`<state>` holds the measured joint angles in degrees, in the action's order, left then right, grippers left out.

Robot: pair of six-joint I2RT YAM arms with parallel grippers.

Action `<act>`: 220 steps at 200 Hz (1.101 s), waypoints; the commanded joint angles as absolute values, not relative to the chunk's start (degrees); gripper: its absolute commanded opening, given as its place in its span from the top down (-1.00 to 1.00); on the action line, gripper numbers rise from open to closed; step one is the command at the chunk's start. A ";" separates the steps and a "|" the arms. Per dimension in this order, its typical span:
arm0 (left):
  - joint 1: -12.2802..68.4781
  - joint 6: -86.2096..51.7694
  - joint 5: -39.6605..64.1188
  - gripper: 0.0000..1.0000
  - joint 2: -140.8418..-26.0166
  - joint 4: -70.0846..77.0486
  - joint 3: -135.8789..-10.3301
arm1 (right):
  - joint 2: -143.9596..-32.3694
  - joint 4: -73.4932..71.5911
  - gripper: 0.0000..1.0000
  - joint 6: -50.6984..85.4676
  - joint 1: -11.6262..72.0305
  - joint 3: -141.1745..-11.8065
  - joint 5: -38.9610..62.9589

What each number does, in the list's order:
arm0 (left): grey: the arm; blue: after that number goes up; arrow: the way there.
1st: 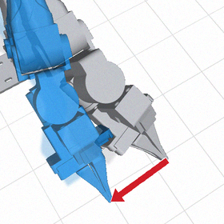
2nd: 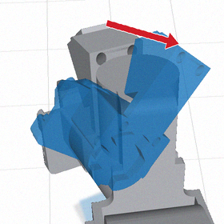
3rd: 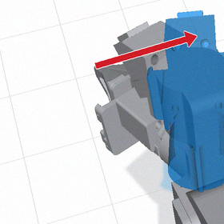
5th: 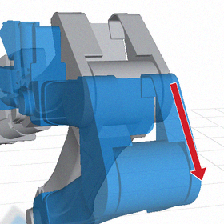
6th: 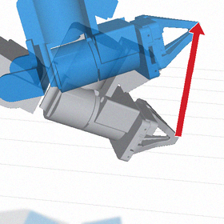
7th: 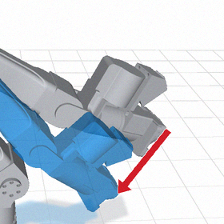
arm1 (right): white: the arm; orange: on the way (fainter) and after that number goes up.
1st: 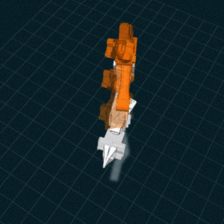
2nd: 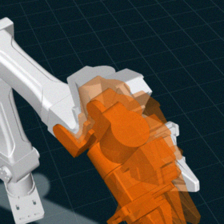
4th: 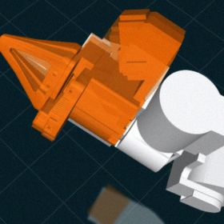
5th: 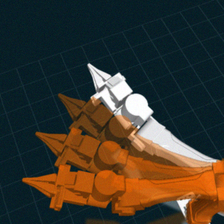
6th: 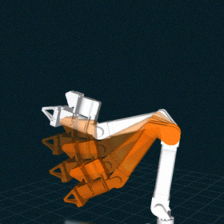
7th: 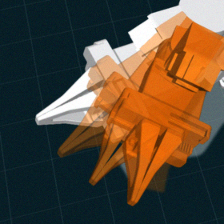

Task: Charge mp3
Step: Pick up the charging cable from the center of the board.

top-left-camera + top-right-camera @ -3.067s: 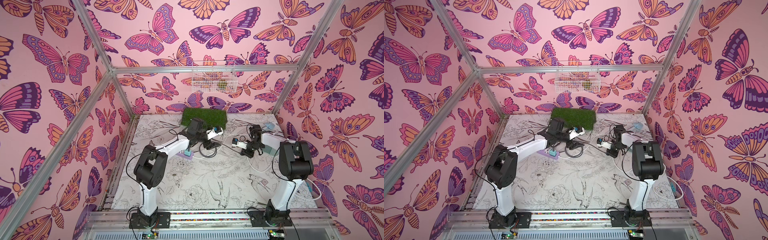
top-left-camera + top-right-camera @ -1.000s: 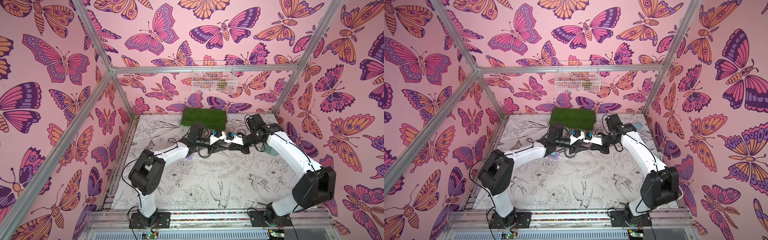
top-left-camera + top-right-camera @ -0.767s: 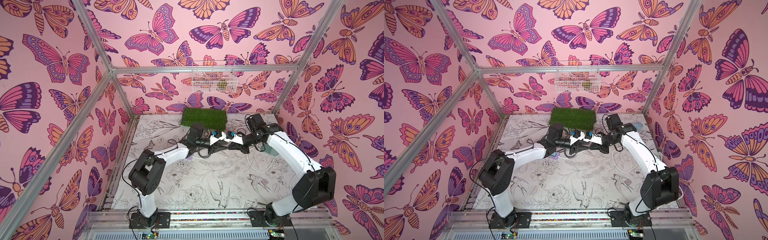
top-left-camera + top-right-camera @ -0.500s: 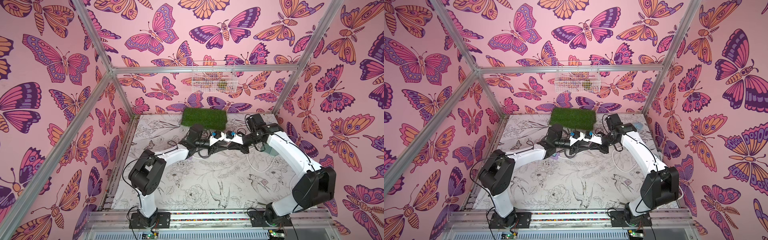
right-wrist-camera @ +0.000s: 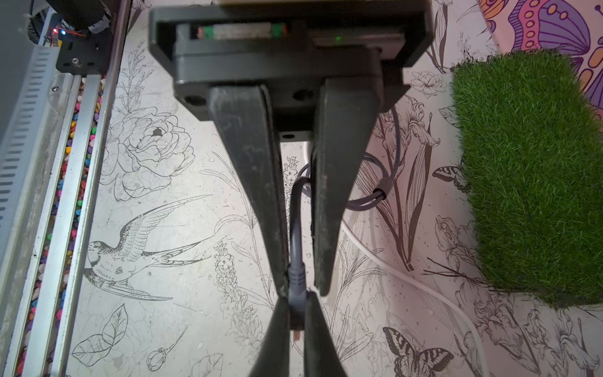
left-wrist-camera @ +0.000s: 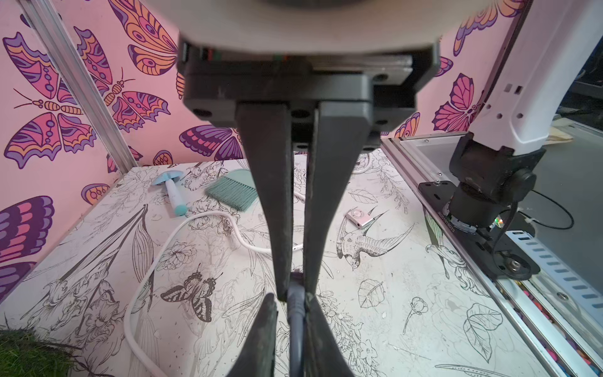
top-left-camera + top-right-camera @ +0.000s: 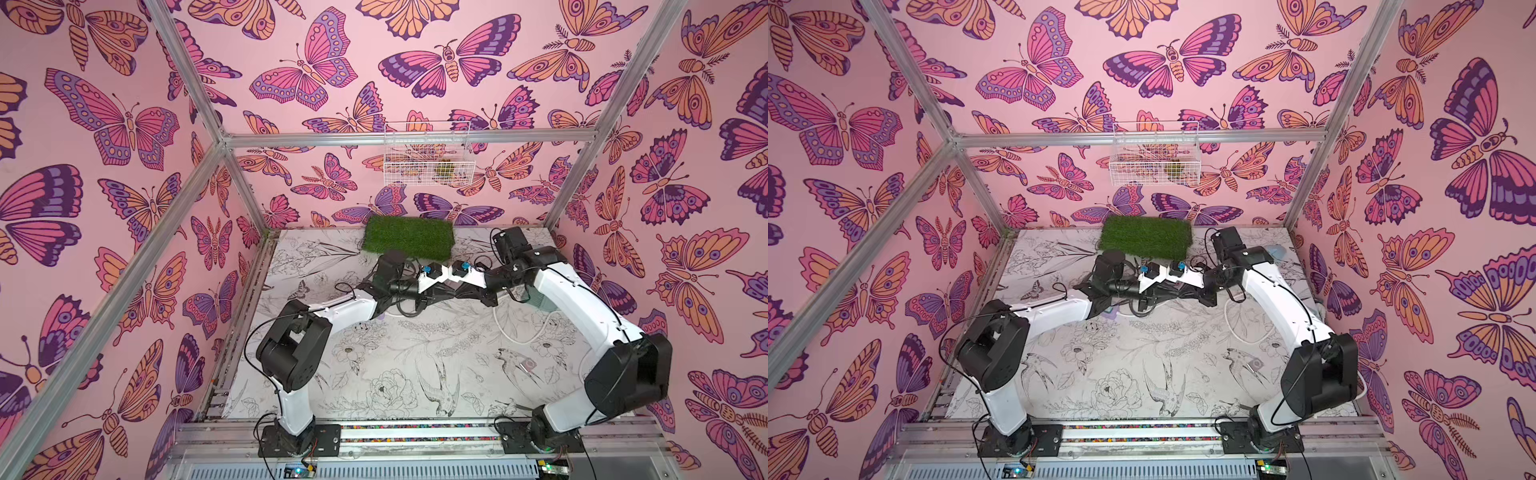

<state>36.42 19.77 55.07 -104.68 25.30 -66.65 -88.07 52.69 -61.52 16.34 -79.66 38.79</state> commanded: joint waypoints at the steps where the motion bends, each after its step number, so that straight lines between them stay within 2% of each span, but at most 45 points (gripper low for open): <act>1: 37.25 18.57 54.54 0.67 -103.44 25.40 -66.16 | -87.01 52.50 1.00 -60.17 17.93 -79.65 41.39; 44: 37.29 13.95 54.17 0.56 -103.88 31.13 -65.57 | -87.01 51.34 1.00 -59.19 18.27 -79.10 41.53; 64: 37.30 13.36 54.72 0.58 -104.48 31.28 -66.07 | -86.92 50.78 1.00 -58.48 18.28 -79.01 41.77; 105: 37.28 14.28 55.20 0.99 -104.69 30.82 -65.75 | -86.27 48.08 0.99 -56.08 18.33 -78.54 42.69; 113: 37.29 14.63 54.97 1.00 -104.59 30.70 -65.57 | -86.18 47.40 0.86 -55.27 18.35 -78.41 42.36; 132: 37.09 15.42 53.94 1.00 -104.04 30.41 -65.06 | -85.66 44.57 0.28 -50.89 18.37 -77.34 40.64; 139: 36.89 15.68 53.52 1.00 -103.82 30.41 -64.75 | -85.23 43.47 -0.13 -48.57 18.34 -76.73 39.73; 150: 36.33 16.12 52.88 1.00 -103.26 30.48 -63.98 | -84.29 42.03 -0.62 -43.29 18.09 -75.89 37.58; 152: 36.18 16.09 52.77 1.00 -103.11 30.56 -63.74 | -84.13 41.80 -0.89 -42.44 17.99 -75.68 37.34; 154: 36.05 16.09 52.63 1.00 -103.06 30.71 -63.62 | -83.94 41.63 -0.98 -41.68 17.90 -75.50 37.29; 177: 33.80 15.02 51.39 1.00 -101.58 33.78 -60.99 | -79.91 39.34 -0.98 -32.30 15.84 -71.05 34.29; 200: 31.36 14.98 50.39 1.00 -99.65 35.46 -58.71 | -72.45 35.74 -0.99 -23.78 14.83 -63.28 24.58; 220: 29.98 16.86 49.88 1.00 -98.34 34.73 -57.29 | -66.21 36.41 -0.99 -23.17 10.67 -57.60 18.12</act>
